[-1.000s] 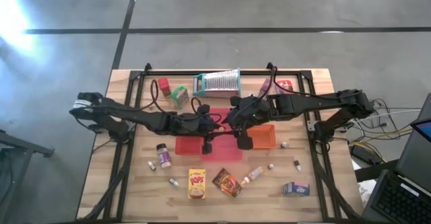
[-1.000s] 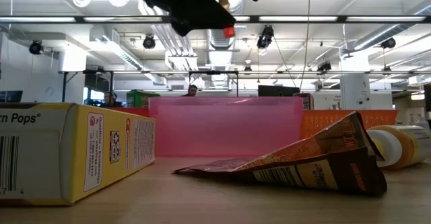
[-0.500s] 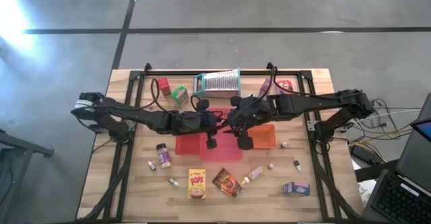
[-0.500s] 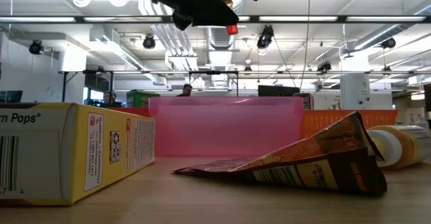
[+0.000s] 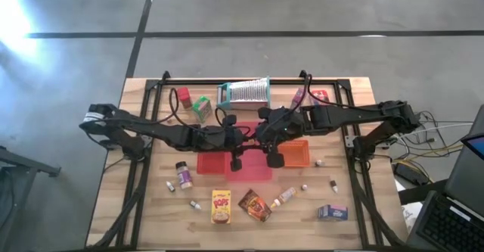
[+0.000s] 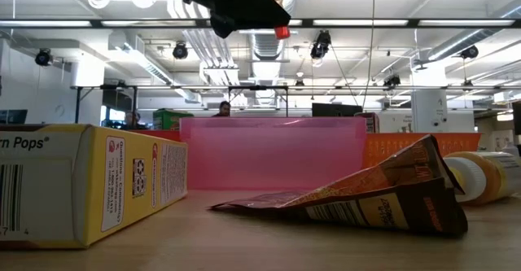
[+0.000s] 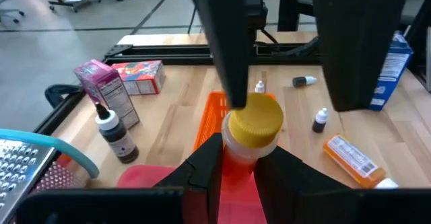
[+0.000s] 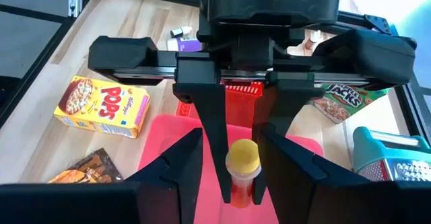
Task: Pick & Place Kitchen Items
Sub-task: Put the small orange food coloring bottle into the orange bin
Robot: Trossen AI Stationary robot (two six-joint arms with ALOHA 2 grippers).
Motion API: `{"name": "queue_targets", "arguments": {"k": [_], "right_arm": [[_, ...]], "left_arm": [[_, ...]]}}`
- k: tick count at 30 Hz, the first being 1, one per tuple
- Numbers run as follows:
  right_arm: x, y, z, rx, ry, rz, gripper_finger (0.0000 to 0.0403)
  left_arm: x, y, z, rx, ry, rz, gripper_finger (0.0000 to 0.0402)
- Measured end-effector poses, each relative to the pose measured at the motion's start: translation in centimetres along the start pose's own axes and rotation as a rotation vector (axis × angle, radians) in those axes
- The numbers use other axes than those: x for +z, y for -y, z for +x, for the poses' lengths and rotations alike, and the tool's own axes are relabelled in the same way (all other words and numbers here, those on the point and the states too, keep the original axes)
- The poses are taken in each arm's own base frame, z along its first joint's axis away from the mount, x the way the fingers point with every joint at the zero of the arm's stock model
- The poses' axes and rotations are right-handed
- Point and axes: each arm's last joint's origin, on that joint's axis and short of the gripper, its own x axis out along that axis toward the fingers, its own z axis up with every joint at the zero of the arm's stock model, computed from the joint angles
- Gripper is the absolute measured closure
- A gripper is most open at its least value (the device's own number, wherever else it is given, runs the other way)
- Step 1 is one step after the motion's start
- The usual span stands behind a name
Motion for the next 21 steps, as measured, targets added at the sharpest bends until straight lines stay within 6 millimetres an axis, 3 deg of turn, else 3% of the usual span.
{"name": "queue_targets", "arguments": {"k": [7,21], "right_arm": [[-0.1,0.0,0.4,-0.009,-0.006,-0.001,0.0254],[0.0,0.4,0.6,-0.073,-0.022,-0.020,0.0298]], "left_arm": [[0.2,0.0,0.0,-0.002,0.019,-0.007,0.0321],[0.1,0.0,0.0,-0.004,0.020,-0.011,0.0321]]}}
